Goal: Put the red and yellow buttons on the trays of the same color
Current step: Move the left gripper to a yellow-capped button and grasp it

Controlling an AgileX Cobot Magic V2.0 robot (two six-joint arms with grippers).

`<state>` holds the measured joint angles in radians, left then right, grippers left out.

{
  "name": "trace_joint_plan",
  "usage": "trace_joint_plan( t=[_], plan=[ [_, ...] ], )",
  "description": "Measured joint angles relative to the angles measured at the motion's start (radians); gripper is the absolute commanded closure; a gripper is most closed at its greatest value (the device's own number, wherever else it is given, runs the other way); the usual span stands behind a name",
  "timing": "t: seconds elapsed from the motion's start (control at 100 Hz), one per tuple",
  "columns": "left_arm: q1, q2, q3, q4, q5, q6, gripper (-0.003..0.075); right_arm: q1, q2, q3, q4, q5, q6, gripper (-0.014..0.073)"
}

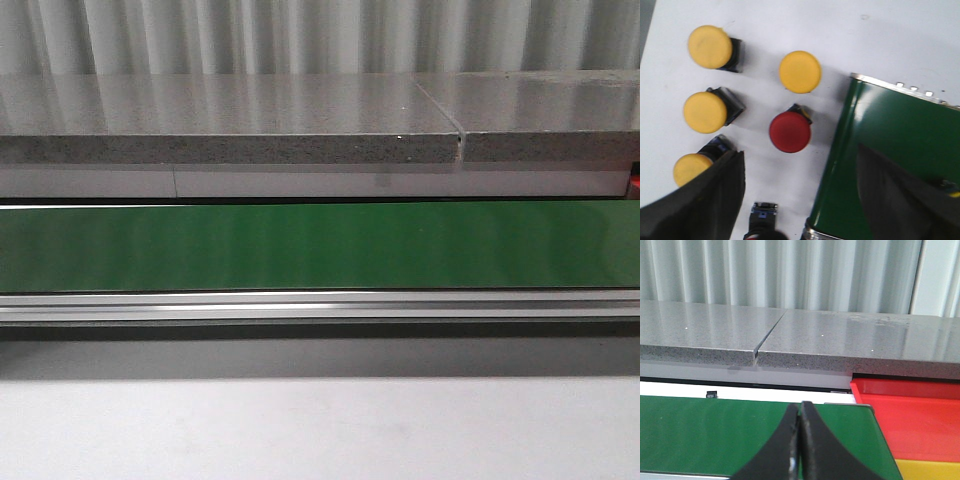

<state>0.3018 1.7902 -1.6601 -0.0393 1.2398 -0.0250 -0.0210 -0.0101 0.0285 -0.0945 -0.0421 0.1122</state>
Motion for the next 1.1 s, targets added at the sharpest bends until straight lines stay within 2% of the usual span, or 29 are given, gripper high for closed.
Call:
trace_joint_plan(
  t=[0.35,0.76,1.1],
  plan=[
    [0.126,0.157,-0.074,0.014,0.0,0.0,0.0257,0.0,0.0,0.0,0.0,0.0,0.0,0.0651],
    [0.132,0.327,-0.243,0.022,-0.039,0.0,0.0257,0.0,0.0,0.0,0.0,0.0,0.0,0.0651],
    [0.132,0.423,-0.267,0.012,-0.053,0.0,0.0257,0.0,0.0,0.0,0.0,0.0,0.0,0.0651]
  ],
)
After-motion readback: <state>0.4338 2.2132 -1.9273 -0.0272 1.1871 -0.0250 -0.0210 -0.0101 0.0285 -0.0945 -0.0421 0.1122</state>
